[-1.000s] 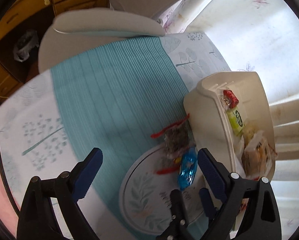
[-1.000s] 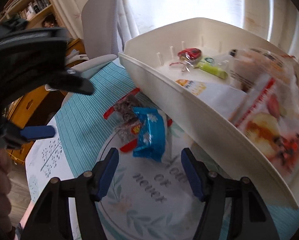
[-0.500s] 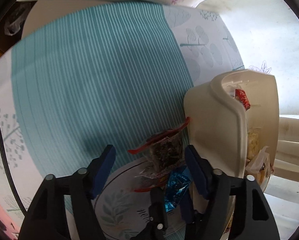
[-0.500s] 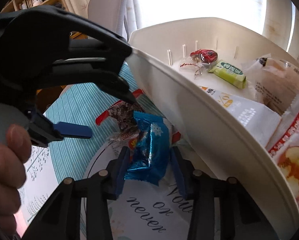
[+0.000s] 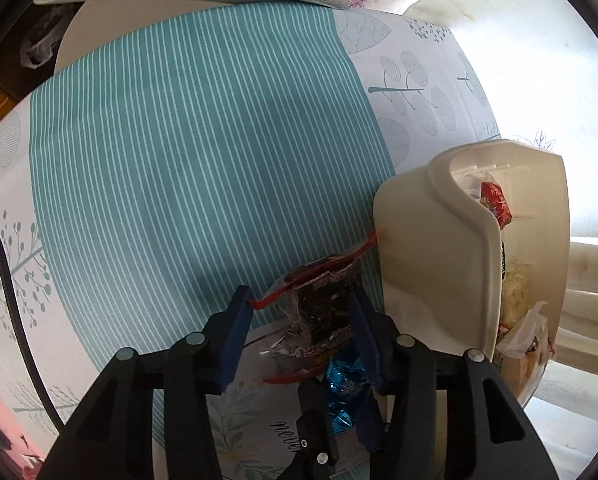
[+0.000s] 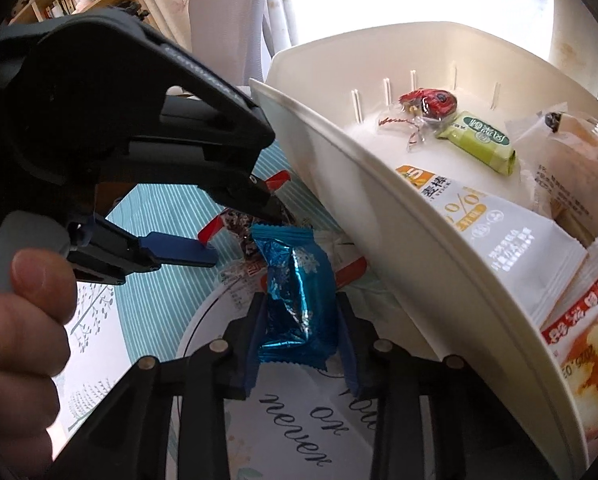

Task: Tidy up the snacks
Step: 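Grasp the blue-wrapped candy with the right tool while the left tool grasps the red-and-clear snack pack, then carry the blue candy and red-and-clear pack over the white tray and release both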

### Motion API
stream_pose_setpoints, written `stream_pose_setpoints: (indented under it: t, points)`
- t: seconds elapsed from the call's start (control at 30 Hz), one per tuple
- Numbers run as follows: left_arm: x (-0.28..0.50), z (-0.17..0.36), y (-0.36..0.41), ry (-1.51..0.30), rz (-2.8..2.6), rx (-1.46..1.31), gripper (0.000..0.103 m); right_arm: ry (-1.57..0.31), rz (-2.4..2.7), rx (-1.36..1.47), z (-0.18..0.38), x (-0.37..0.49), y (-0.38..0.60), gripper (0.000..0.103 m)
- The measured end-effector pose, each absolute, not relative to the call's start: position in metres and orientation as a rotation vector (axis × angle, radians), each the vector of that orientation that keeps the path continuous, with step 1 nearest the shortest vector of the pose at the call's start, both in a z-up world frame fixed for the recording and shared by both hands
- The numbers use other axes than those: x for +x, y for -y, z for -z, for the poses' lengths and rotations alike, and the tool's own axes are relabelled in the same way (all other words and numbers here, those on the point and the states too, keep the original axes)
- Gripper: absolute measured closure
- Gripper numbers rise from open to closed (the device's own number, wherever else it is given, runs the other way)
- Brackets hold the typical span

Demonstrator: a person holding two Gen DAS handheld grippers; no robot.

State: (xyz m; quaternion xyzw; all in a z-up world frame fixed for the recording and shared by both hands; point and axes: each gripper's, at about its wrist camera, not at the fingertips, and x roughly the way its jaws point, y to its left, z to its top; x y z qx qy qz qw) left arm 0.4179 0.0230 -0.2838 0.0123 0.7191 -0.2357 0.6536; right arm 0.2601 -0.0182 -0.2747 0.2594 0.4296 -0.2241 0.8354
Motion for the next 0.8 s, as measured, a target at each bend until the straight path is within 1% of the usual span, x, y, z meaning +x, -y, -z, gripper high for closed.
stream_pose_setpoints:
  t: [0.17, 0.23, 0.5, 0.6, 0.8]
  points:
    - [0.416, 0.286, -0.033, -1.656, 0.547, -0.021, 0.064, -0.933, 0.451, 0.559, 0.274, 0.261, 0.023, 0.071]
    - [0.416, 0.287, -0.035, -1.664, 0.552, -0.036, 0.069, -0.942, 0.441, 0.565, 0.271, 0.262, 0.031, 0.071]
    - [0.415, 0.285, -0.053, -1.684, 0.555, -0.121, 0.078, -0.988, 0.413, 0.579, 0.266, 0.258, 0.039, 0.071]
    - [0.413, 0.281, -0.06, -1.69, 0.555, -0.138, 0.081, -1.013, 0.398, 0.582, 0.264, 0.252, 0.04, 0.071]
    - [0.407, 0.273, -0.072, -1.691, 0.547, -0.143, 0.082, -1.047, 0.374, 0.57, 0.258, 0.242, 0.042, 0.071]
